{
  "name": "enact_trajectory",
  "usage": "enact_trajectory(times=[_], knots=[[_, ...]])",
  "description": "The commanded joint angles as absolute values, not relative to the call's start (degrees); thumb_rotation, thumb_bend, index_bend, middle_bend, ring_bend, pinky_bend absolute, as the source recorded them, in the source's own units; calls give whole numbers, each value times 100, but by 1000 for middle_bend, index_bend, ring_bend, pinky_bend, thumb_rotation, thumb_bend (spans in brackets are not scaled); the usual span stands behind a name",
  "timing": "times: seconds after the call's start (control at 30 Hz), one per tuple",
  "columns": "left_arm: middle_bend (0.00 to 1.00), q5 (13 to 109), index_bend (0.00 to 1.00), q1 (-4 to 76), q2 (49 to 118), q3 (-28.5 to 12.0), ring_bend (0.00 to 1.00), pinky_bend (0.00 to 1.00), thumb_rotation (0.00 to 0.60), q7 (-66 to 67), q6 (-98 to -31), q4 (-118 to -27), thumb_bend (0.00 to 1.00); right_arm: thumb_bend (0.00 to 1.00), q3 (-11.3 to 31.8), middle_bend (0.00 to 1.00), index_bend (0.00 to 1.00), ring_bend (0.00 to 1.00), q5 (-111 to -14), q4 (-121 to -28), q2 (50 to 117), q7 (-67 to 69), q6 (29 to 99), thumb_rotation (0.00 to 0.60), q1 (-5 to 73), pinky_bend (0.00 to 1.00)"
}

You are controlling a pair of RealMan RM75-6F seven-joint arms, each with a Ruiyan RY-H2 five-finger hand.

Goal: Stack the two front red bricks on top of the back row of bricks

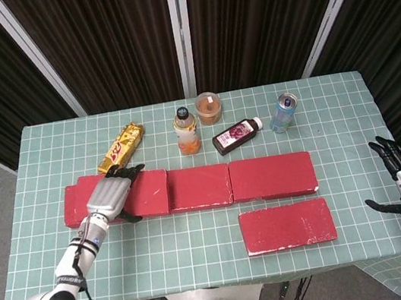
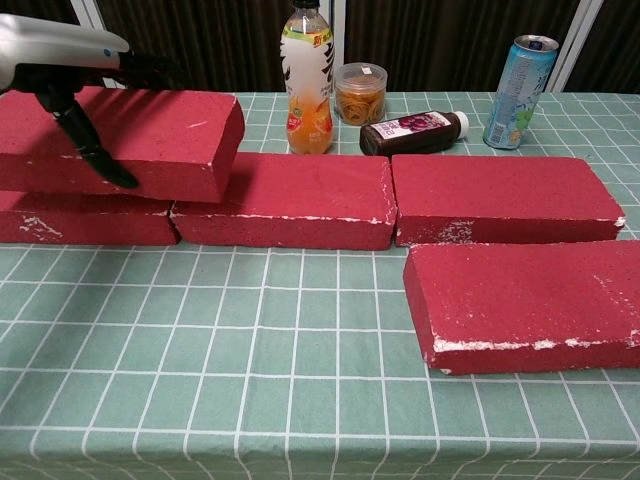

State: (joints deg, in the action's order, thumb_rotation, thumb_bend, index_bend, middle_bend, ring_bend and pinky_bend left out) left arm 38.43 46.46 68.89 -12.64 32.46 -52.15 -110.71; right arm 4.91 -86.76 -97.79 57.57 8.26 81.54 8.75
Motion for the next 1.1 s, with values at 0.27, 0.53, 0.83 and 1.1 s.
enact_trajectory(times=[0.27,0.53,0.83,1.1], knots=[[235,3269,44,5107,7349,-1169,129,0,600,3177,-5236,-10454,85,0,517,0,0,0,-8546,-9644,5841,819,8075,600,903,0],[234,3009,44,5317,7537,-1028,129,0,600,3320,-5449,-10335,85,0,536,0,0,0,-8496,-9598,5847,872,8105,600,880,0],[234,2804,45,5445,7640,-1025,129,0,600,3184,-5457,-10252,85,0,528,0,0,0,-8451,-9609,5871,903,8096,600,851,0],[234,2852,45,5509,7650,-1006,129,0,600,3110,-5521,-10313,85,0,493,0,0,0,-8493,-9641,5836,1000,8030,600,865,0]])
